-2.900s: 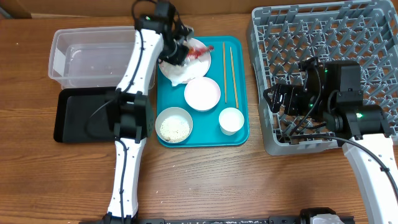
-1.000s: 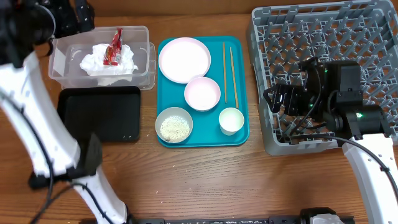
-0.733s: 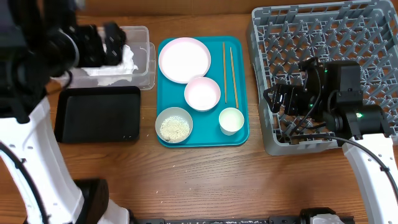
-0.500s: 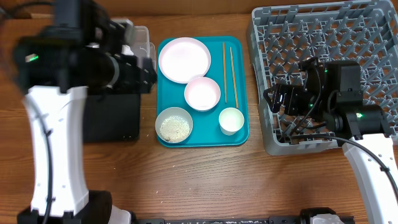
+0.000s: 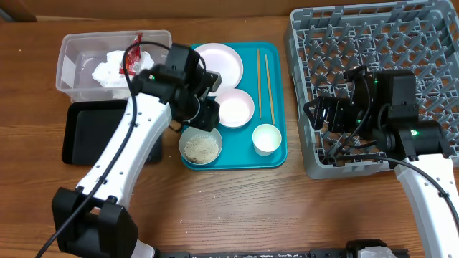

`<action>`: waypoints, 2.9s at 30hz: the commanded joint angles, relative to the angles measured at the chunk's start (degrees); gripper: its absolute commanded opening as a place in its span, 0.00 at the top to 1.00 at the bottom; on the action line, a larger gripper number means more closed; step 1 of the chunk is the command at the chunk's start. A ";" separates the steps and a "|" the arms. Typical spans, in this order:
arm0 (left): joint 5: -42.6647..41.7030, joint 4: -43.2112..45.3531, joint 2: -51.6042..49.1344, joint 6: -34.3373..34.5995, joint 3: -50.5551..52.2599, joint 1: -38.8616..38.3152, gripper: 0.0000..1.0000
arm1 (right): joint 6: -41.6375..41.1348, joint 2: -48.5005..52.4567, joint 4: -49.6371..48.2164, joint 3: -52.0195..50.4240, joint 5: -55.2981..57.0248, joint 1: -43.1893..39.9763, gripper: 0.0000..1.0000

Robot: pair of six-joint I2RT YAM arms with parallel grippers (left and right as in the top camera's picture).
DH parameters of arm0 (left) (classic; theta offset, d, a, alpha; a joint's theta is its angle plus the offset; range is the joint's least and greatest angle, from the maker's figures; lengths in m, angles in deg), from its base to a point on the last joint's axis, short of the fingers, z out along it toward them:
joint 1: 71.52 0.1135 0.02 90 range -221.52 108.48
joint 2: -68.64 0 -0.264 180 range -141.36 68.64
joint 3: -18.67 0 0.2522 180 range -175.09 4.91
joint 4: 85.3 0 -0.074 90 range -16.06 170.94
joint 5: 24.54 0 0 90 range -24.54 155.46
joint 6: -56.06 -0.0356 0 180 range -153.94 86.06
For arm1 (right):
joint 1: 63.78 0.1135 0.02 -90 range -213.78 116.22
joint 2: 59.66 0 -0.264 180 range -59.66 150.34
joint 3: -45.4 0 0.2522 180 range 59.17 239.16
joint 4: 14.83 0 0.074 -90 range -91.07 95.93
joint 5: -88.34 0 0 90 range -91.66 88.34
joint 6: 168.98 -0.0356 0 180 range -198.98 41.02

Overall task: Sort waste into correct bins and load items into the dishwasher
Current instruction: 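Grasp the white bowl of rice with the left gripper, then tip the bowl with left gripper, pouring rice onto the black tray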

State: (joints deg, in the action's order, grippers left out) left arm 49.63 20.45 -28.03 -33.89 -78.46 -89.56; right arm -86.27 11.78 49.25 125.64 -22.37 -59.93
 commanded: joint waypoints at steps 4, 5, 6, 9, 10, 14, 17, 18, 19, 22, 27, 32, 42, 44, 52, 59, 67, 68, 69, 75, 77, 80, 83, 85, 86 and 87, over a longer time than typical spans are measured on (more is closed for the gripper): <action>0.31 6.69 -0.85 2.80 9.22 -3.45 0.59 | -0.02 0.00 -0.31 1.42 0.07 0.31 0.00; 1.38 7.41 -1.14 3.39 10.05 -3.96 0.59 | -0.02 0.00 -0.31 1.42 0.07 0.31 0.00; 3.06 8.00 -1.55 4.31 10.69 -4.48 0.59 | -0.02 0.00 -0.31 1.42 0.07 0.31 0.00; 5.81 8.72 -3.13 4.94 11.54 -5.55 0.60 | -0.02 0.00 -0.31 1.42 0.07 0.31 0.00; 5.88 8.76 -3.76 4.94 11.65 -5.88 0.60 | -0.02 0.00 -0.33 1.42 0.07 0.31 0.00; 5.99 8.90 -7.08 4.90 11.65 -7.15 0.61 | -0.02 0.00 -0.33 1.42 0.07 0.31 0.00; 6.29 8.96 -9.88 4.90 11.65 -7.85 0.64 | -0.02 0.00 -0.31 1.42 0.07 0.31 0.00; 6.36 8.98 -10.62 4.87 11.65 -7.91 0.67 | -0.02 0.00 -0.28 1.42 0.07 0.31 0.00; 6.36 8.96 -11.02 4.90 11.65 -7.91 0.72 | -0.02 0.00 -0.26 1.42 0.07 0.31 0.00; 6.38 9.14 -11.37 4.90 11.65 -7.91 0.80 | -0.02 0.00 -0.31 1.42 0.07 0.31 0.00; 6.36 9.40 -11.34 4.92 11.63 -7.91 0.96 | -0.02 0.00 -0.31 1.42 0.07 0.31 0.00; 6.38 6.67 -11.32 4.90 10.40 -7.48 0.96 | -0.02 0.00 -0.31 1.42 0.07 0.31 0.00; 6.32 -11.52 -8.39 4.20 -7.65 -2.49 0.96 | 0.00 0.00 -0.81 1.42 0.09 0.31 0.00; 5.81 -14.64 -7.08 4.11 -10.93 -0.13 0.96 | 0.00 0.00 -0.83 1.42 0.11 0.31 0.00; -4.04 -20.00 -2.64 -6.40 -11.93 15.58 0.96 | 0.00 0.00 -2.40 1.42 0.09 0.31 0.00; -23.52 -12.83 -2.69 -20.52 -1.44 33.27 0.96 | 0.00 0.00 -2.47 1.42 0.09 0.31 0.00; -49.75 6.23 -2.82 -21.46 12.31 48.00 0.96 | -0.02 0.00 -2.64 1.42 0.07 0.31 0.00; -52.46 8.09 -2.97 -21.46 13.42 49.18 0.96 | -0.02 0.00 -2.62 1.42 0.07 0.31 0.00; -55.04 9.86 -3.19 -21.44 14.49 50.40 0.96 | -0.02 0.00 -2.58 1.42 0.07 0.31 0.00; -67.47 12.57 -6.05 -20.65 16.81 55.08 0.96 | -0.02 0.00 -2.62 1.42 0.07 0.31 0.00; -72.08 12.61 -7.50 -20.68 16.81 56.08 0.96 | 0.00 0.00 -2.67 1.42 0.07 0.31 0.00; -74.75 13.38 -9.55 -19.28 16.79 56.89 0.96 | 0.00 0.00 -2.58 1.42 0.07 0.31 0.00; -74.75 13.68 -11.06 -15.26 16.79 57.16 0.96 | 0.00 0.00 -2.58 1.42 0.07 0.31 0.00; -74.77 13.62 -11.67 -10.43 16.79 57.13 0.96 | 0.00 0.00 -2.58 1.42 0.07 0.31 0.00; -74.77 13.64 -11.69 -9.18 16.79 57.13 0.96 | -0.02 0.00 -2.58 1.42 0.07 0.31 0.00; -74.77 13.66 -11.67 -8.61 16.79 57.13 0.96 | 0.00 0.00 -2.58 1.42 0.07 0.31 0.00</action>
State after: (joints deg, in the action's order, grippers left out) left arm -21.45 34.03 -38.95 -47.70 -62.13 -32.69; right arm -86.24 11.78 46.98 125.64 -22.39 -59.93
